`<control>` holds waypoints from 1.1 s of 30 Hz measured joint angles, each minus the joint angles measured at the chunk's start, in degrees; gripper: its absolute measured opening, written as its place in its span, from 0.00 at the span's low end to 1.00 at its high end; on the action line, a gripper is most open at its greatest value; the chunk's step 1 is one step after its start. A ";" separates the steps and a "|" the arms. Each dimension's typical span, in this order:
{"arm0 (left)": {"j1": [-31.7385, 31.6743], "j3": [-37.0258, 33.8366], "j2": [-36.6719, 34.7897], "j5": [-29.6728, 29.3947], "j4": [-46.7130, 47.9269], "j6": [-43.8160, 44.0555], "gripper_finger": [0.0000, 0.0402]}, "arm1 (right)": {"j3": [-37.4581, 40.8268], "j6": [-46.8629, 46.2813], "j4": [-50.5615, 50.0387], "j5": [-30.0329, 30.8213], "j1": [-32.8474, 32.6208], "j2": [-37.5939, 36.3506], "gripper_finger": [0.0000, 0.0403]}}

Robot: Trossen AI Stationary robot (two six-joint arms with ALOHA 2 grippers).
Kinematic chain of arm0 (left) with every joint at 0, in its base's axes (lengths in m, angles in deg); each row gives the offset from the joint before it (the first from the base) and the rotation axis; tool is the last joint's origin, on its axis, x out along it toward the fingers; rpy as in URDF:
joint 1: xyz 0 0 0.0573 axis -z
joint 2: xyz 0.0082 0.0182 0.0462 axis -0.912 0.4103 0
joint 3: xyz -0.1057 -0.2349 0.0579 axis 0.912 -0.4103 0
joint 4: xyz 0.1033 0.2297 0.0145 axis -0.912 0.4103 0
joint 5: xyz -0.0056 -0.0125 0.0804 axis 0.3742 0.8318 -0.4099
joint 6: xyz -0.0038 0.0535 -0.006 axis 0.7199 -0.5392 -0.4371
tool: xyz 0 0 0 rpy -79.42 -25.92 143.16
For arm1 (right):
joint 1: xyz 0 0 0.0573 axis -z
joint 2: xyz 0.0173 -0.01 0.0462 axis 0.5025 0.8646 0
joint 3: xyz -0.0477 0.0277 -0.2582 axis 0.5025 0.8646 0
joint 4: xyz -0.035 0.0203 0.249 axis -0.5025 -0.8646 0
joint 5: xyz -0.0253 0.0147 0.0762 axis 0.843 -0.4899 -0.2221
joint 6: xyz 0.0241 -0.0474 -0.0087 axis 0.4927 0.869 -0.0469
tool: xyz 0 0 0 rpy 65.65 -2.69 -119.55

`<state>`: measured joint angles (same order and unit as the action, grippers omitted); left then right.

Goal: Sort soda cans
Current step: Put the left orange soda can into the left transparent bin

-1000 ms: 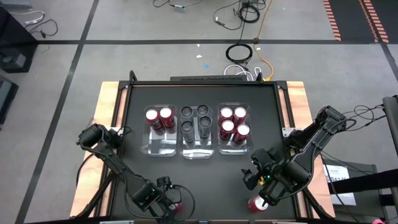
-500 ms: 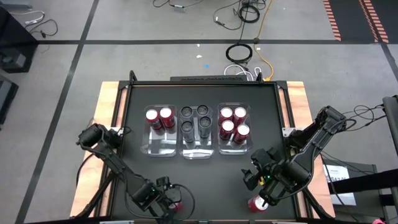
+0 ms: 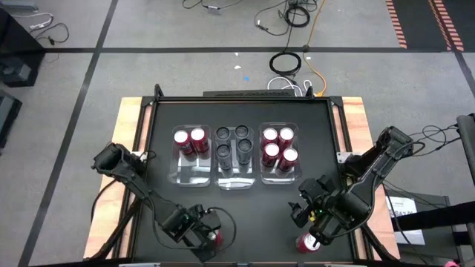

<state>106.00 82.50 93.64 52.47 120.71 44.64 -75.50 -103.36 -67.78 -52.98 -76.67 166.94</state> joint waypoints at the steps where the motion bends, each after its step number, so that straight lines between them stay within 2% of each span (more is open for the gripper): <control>1: -0.40 0.00 -0.33 0.01 0.16 -0.08 0.83 | 0.00 0.02 -0.01 -0.02 0.00 0.00 0.85; 6: -2.98 0.00 -3.72 0.21 1.21 -2.14 0.83 | 0.00 0.02 -0.01 0.03 0.00 -0.01 0.85; 12: -6.77 0.00 -11.80 -1.40 4.37 -8.11 0.83 | 0.00 -0.22 -0.01 0.33 0.00 -0.02 0.85; 22: -14.40 -0.64 -24.76 -10.69 28.43 -10.96 0.83 | -0.02 -5.02 -0.56 0.70 0.07 -0.02 0.85; 26: -17.94 -5.86 -28.74 -11.02 33.28 -12.62 0.83 | -0.01 -8.49 -0.60 2.65 0.35 -0.02 0.85; 33: -23.98 -22.94 -38.10 -8.25 23.91 -15.40 0.83 | -0.02 -9.71 -0.54 3.31 2.43 -0.02 0.85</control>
<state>82.02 59.56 55.53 44.22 144.62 29.23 -75.52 -113.07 -68.32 -49.67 -74.24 166.91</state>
